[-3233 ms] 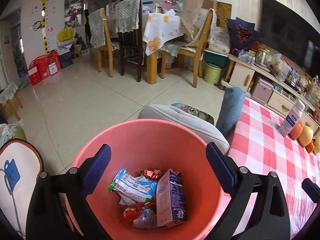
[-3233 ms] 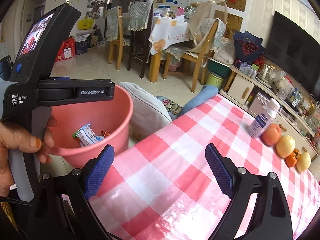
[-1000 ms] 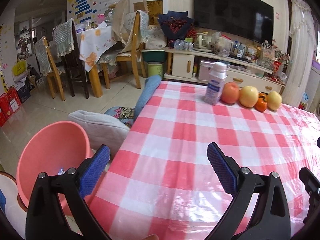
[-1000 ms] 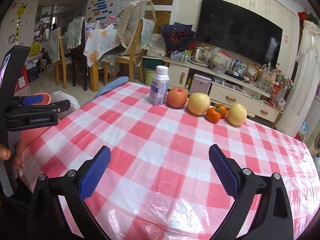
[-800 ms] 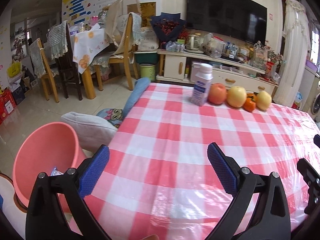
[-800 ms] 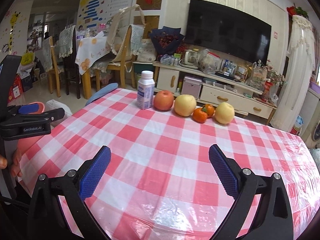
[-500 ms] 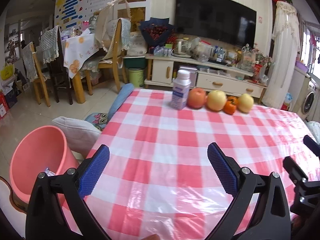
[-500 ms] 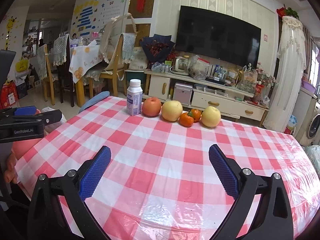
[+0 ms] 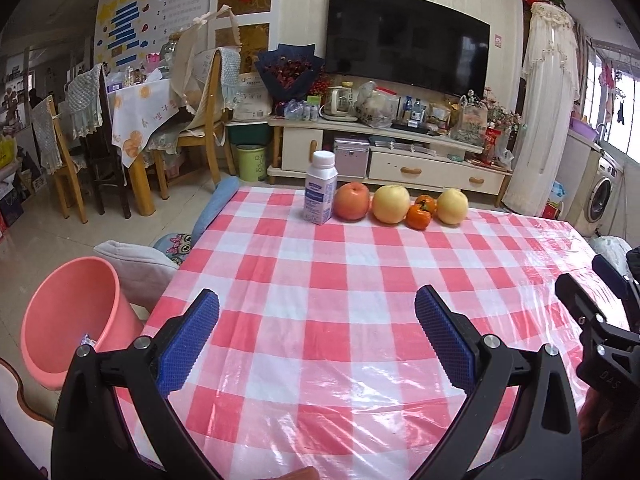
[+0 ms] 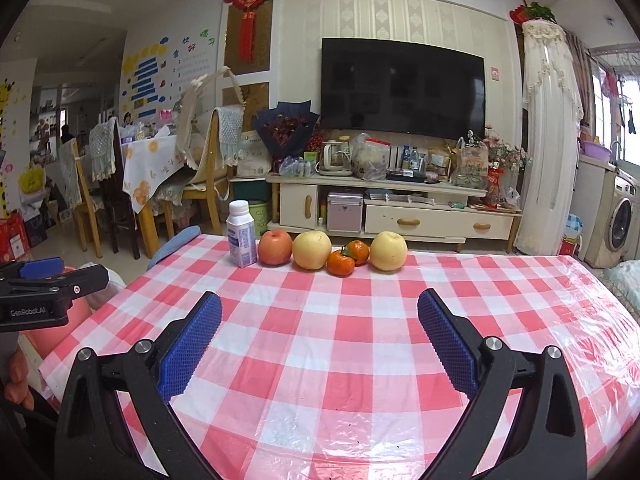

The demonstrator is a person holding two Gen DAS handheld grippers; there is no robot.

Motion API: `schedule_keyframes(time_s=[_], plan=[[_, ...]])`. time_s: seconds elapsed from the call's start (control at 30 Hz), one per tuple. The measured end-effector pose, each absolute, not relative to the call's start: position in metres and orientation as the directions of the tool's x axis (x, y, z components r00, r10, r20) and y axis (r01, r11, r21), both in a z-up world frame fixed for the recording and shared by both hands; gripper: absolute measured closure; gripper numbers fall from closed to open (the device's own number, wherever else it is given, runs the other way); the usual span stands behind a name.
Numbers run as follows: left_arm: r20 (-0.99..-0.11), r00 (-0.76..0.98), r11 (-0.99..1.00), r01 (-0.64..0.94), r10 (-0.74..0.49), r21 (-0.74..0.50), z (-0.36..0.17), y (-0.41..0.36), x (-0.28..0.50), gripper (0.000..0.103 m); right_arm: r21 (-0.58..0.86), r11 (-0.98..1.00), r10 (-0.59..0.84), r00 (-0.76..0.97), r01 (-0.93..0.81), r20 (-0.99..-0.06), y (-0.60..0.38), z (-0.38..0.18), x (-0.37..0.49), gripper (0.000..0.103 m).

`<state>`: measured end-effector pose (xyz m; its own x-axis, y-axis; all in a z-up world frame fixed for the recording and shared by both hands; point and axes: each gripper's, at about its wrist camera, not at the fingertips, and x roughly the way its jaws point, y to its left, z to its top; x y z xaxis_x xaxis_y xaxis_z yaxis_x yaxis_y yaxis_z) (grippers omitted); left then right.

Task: Collect trash

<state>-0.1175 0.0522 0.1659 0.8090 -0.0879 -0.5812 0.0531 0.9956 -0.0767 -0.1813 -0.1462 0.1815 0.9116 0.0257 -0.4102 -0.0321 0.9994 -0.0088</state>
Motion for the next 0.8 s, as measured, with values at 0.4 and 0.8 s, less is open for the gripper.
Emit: schedule_keyframes(time_s=[0.4,0.8], plan=[[-0.561,0.821,0.994,0.094,-0.106,-0.049,0.178,0.025,-0.126,0.004,0.056,0.998,0.041,0.91,-0.019,-0.412,-0.166,0.18,-0.183,0.006],[-0.579,0.81,0.995,0.092,-0.096,-0.037,0.173,0.018,-0.121,0.004,0.052,0.998,0.056,0.899,-0.037,-0.434,-0.165,0.171,-0.177,0.006]])
